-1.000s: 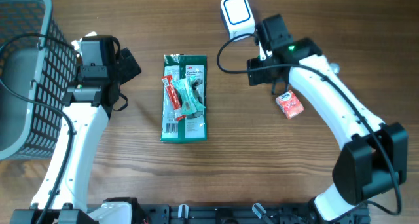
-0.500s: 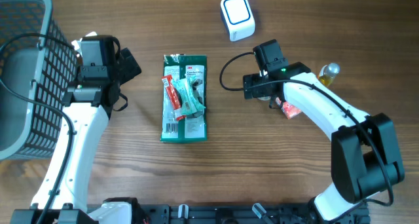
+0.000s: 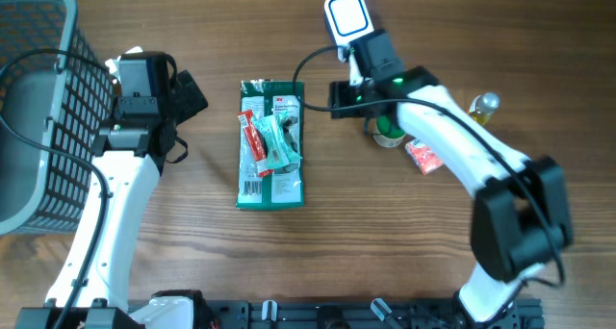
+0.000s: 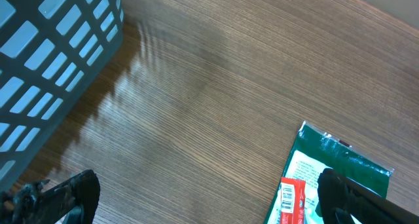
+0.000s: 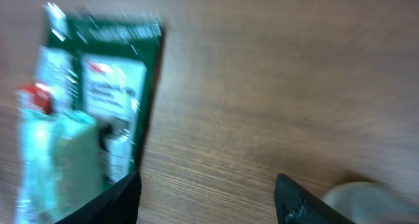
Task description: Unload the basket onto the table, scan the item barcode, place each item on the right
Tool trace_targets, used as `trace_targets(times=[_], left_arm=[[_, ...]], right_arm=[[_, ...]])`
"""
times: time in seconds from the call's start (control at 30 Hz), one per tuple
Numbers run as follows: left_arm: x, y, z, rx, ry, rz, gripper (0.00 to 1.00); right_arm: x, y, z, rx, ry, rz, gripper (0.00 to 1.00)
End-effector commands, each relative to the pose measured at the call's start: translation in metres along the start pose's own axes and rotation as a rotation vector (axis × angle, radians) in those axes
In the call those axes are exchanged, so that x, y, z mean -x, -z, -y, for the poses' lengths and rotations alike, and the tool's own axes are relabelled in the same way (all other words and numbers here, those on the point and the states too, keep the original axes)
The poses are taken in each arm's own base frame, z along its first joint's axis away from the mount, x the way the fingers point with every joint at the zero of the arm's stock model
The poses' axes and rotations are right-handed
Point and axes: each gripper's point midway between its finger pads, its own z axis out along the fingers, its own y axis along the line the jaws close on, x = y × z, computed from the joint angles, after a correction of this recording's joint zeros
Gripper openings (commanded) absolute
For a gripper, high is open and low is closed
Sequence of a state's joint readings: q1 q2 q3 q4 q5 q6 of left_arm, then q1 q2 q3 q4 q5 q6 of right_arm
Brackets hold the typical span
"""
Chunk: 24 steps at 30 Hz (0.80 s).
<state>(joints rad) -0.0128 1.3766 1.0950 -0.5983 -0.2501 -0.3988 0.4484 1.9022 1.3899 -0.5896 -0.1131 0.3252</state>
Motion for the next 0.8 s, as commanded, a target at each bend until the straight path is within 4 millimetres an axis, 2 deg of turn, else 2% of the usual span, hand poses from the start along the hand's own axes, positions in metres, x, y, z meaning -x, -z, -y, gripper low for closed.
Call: trace_targets(times=[0.0,0.07,0.2,0.3,0.37,0.4,0.47,0.5,0.57,0.6,0.63,0.67,0.73,0.77], left_arm=[[0.004,0.000,-0.002,0.011,0.003,0.012,1.00],[0.004,0.000,-0.002,0.011,0.004,0.013,1.00],[0.004,0.000,-0.002,0.011,0.004,0.012,1.00],[0.004,0.000,-0.002,0.011,0.003,0.012,1.00],[0.004,0.000,-0.002,0.011,0.003,0.012,1.00],[0.004,0.000,-0.002,0.011,0.003,0.012,1.00],[0.004,0.000,-0.002,0.011,0.003,0.012,1.00],[0.004,0.000,-0.002,0.011,0.003,0.012,1.00],[0.004,0.000,-0.002,0.011,0.003,0.012,1.00],[0.004,0.000,-0.002,0.011,0.003,0.012,1.00],[0.004,0.000,-0.002,0.011,0.003,0.012,1.00],[0.004,0.000,-0.002,0.011,0.003,0.012,1.00],[0.004,0.000,-0.002,0.011,0.003,0.012,1.00],[0.004,0.000,-0.002,0.011,0.003,0.012,1.00]], right_arm=[[-0.025,-0.032,0.028,-0.126,-0.112,-0.083,0.65],[-0.028,-0.024,0.061,-0.317,-0.132,-0.063,0.65],[-0.047,-0.006,0.100,-0.525,-0.125,-0.125,0.66],[-0.058,0.005,0.115,-0.602,-0.115,-0.169,0.68],[-0.056,0.010,0.119,-0.589,-0.135,-0.177,0.70],[-0.050,0.013,0.111,-0.542,-0.147,-0.171,0.71],[-0.026,0.027,0.081,-0.406,-0.170,-0.139,0.71],[-0.012,0.034,0.057,-0.290,-0.151,-0.132,0.71],[0.008,0.046,-0.018,0.068,-0.091,-0.133,0.68],[0.014,0.052,-0.059,0.241,-0.046,-0.121,0.59],[0.016,0.053,-0.089,0.327,0.002,-0.096,0.47],[0.017,0.052,-0.102,0.349,0.033,-0.075,0.40],[0.012,0.045,-0.137,0.388,0.116,-0.026,0.11],[0.009,0.042,-0.146,0.402,0.133,-0.017,0.04]])
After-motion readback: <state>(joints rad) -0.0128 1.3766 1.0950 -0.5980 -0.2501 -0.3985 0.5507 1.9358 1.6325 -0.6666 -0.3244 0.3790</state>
